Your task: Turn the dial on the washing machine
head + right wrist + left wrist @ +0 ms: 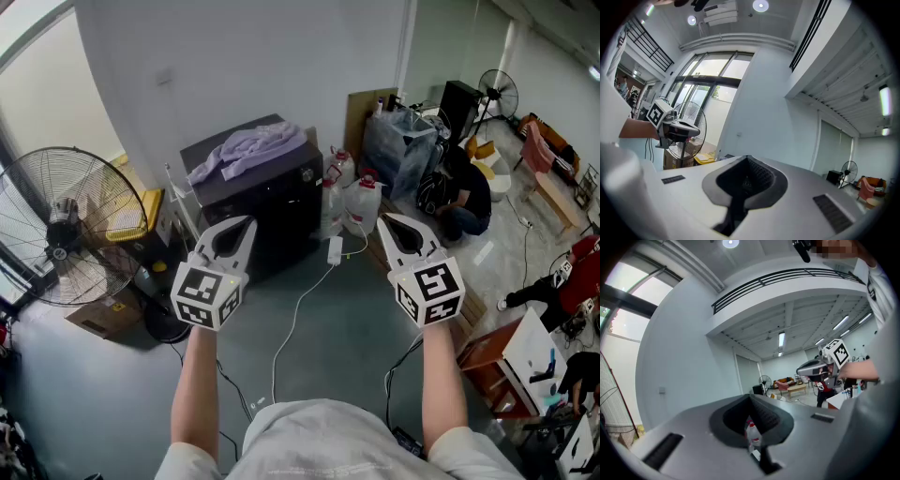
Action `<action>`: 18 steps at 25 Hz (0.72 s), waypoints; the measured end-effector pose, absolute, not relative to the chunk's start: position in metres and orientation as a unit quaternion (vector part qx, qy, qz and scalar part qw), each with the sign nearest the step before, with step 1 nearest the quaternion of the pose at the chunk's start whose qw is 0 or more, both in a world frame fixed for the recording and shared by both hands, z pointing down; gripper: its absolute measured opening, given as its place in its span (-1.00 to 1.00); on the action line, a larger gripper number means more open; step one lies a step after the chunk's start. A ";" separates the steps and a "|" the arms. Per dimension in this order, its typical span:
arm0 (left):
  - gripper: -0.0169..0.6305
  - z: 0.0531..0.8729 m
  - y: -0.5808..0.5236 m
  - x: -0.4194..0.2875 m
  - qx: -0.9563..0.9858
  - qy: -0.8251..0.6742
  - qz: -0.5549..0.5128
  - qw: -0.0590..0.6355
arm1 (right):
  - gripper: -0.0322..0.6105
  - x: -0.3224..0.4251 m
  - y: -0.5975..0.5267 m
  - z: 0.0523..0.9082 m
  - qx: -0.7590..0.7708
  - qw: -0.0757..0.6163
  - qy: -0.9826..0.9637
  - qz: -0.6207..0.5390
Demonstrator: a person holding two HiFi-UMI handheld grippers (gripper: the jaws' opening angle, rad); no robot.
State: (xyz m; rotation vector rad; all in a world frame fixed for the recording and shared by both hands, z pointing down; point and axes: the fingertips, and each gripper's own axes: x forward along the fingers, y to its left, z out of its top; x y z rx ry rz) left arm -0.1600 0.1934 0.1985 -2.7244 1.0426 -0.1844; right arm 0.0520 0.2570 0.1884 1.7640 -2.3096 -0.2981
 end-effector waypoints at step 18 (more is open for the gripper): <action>-0.91 0.225 0.129 -0.146 -0.901 0.405 -0.079 0.132 | -0.86 0.085 0.194 0.215 0.573 0.093 -0.811 -0.073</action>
